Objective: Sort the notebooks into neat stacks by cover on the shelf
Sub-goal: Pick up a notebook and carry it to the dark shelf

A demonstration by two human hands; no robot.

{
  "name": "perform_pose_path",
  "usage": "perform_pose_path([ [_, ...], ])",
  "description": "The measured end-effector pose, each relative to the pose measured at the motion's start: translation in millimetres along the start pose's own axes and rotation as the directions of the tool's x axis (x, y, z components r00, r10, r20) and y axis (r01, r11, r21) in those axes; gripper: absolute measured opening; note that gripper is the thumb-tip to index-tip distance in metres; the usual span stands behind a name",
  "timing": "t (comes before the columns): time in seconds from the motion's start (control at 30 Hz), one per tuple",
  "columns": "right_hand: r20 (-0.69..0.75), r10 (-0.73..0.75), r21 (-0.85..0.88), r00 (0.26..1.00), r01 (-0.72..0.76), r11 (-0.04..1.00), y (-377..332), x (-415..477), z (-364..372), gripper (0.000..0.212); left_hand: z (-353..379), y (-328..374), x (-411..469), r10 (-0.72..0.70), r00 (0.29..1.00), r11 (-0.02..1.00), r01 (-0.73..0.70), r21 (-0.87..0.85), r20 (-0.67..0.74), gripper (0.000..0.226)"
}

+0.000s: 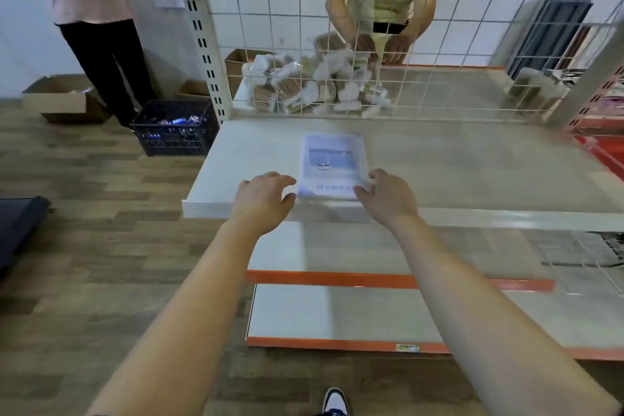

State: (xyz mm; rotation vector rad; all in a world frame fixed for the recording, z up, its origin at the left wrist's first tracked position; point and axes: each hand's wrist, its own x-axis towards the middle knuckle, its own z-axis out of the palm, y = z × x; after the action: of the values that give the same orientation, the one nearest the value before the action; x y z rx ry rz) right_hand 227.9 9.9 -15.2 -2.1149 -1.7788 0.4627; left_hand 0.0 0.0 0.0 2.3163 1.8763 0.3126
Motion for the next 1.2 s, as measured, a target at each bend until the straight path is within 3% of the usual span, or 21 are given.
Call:
perform_pose_path([
  [0.17, -0.052, 0.05, -0.073, 0.997, -0.053, 0.996, -12.5, 18.7, 10.2, 0.067, 5.9, 6.1, 24.8, -0.027, 1.0, 1.0, 0.027, 0.007, -0.009, 0.036],
  [0.3, 0.007, 0.068, -0.136, 0.998, -0.066, 0.989, -26.5, 38.8, 13.9, 0.078, 10.5, 6.7, 40.9, -0.028, 0.998, 1.0, 0.027, -0.011, -0.053, 0.036],
  [0.53, 0.137, 0.135, 0.055, 0.981, -0.144, 0.988, -24.3, 66.3, 12.9, 0.089, 18.2, 5.4, 58.6, -0.049, 0.996, 0.998, 0.047, -0.033, -0.071, 0.036],
  [0.67, 0.182, 0.121, 0.057, 0.976, -0.133, 0.989, -19.6, 74.1, 10.9, 0.062, 19.7, 1.7, 64.3, -0.062, 0.995, 0.998, 0.06, -0.032, -0.078, 0.035],
  [1.0, 0.113, 0.094, 0.076, 0.989, -0.103, 0.992, -12.5, 84.8, 4.9, 0.057, 18.4, -2.0, 69.4, -0.057, 0.994, 0.998, 0.055, -0.029, -0.089, 0.034],
  [1.2, 0.089, 0.081, 0.479, 0.993, -0.114, 0.87, -12.4, 87.1, 2.1, 0.016, 16.1, -0.6, 72.0, -0.053, 0.995, 0.998, 0.049, -0.048, -0.086, 0.035],
])
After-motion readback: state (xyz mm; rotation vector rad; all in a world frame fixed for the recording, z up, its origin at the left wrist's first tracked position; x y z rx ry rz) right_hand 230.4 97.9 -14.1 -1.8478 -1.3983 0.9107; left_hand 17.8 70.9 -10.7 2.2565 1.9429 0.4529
